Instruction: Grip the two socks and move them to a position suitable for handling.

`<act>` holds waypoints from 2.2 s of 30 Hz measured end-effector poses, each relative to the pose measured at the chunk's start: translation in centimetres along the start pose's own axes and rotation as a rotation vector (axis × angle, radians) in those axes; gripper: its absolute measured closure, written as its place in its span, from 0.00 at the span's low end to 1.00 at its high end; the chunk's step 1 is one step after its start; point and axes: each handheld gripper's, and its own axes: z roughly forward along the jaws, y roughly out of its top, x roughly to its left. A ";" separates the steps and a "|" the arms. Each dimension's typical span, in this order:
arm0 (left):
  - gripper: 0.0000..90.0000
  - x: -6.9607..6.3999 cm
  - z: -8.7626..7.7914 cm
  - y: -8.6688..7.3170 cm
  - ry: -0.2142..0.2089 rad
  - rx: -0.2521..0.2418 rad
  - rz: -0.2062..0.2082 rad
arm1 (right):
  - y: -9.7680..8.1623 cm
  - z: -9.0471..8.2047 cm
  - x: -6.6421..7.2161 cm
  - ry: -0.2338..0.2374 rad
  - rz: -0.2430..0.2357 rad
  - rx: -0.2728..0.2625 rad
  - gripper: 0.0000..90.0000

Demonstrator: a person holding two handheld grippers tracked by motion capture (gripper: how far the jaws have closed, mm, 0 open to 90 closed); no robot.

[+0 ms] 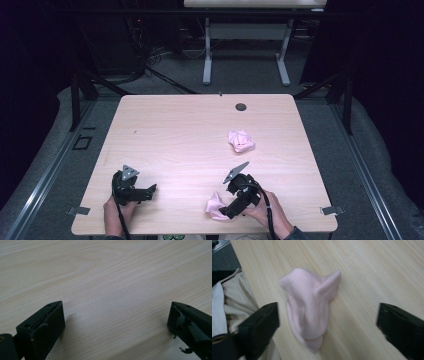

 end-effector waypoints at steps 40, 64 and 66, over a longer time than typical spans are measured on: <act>0.01 0.0 0.0 0.0 0.000 0.001 0.001 | 7.4 -1.4 -17.4 -0.129 0.299 -0.042 0.15; 0.01 0.0 0.0 0.0 -0.001 0.001 0.000 | 7.1 2.8 -20.7 -0.199 0.400 0.037 0.90; 0.01 0.0 0.0 0.0 -0.001 0.001 0.000 | 7.2 2.4 -20.4 -0.208 0.403 0.042 0.90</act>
